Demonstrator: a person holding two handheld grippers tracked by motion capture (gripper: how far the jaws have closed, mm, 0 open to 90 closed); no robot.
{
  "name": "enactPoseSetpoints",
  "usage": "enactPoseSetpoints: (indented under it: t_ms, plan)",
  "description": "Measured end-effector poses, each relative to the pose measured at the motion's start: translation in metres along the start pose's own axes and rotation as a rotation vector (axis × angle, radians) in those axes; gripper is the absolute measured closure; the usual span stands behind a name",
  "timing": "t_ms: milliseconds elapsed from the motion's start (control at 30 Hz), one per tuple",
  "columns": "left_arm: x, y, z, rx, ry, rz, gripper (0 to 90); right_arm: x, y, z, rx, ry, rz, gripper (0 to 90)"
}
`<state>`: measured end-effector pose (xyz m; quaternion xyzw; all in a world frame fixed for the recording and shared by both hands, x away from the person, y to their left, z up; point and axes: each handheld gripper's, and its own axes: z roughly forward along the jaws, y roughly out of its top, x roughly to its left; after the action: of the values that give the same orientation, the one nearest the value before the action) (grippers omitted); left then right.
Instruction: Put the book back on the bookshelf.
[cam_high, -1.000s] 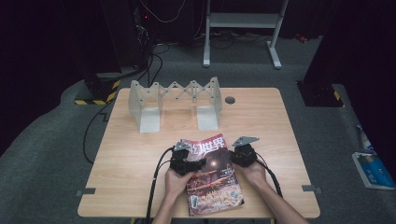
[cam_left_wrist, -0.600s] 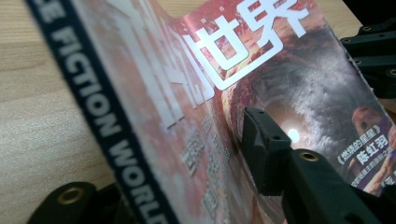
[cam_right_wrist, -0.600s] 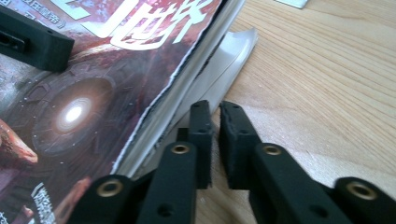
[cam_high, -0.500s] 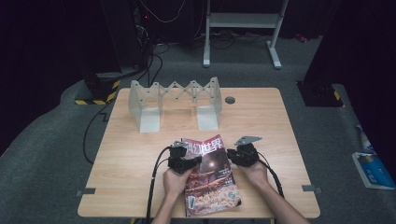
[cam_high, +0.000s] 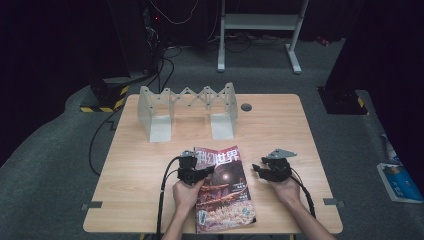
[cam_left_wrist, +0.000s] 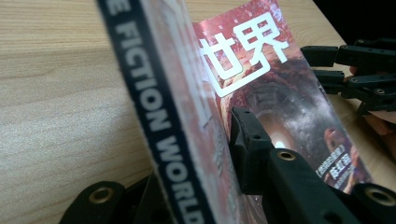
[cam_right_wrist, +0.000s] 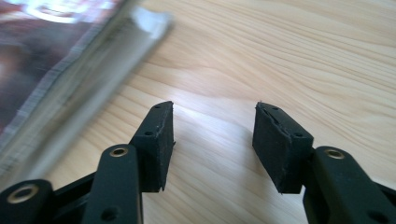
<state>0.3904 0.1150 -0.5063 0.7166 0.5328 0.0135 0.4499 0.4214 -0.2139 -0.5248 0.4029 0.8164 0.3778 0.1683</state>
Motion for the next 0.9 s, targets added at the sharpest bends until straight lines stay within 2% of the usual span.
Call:
enactPoseSetpoints:
  t_ms: [133, 267, 600, 800, 900]
  plan:
    - [0.000, 0.001, -0.002, -0.002, -0.003, -0.008, 78.1, -0.010, -0.008, -0.007, -0.016, -0.046, 0.014, 45.4]
    - [0.000, 0.001, -0.003, -0.003, -0.009, -0.013, 78.7, -0.014, -0.014, -0.010, -0.034, -0.073, -0.002, 44.2]
    - [-0.004, 0.001, -0.007, -0.018, -0.007, -0.009, 79.3, -0.011, -0.019, -0.011, -0.062, -0.083, 0.003, 43.3]
    - [-0.009, 0.004, -0.011, -0.015, -0.003, 0.012, 79.9, -0.008, -0.019, -0.011, -0.071, -0.086, -0.031, 42.9]
    - [-0.012, 0.007, -0.013, -0.017, -0.007, 0.024, 80.5, -0.008, -0.020, -0.011, -0.073, -0.087, -0.032, 42.3]
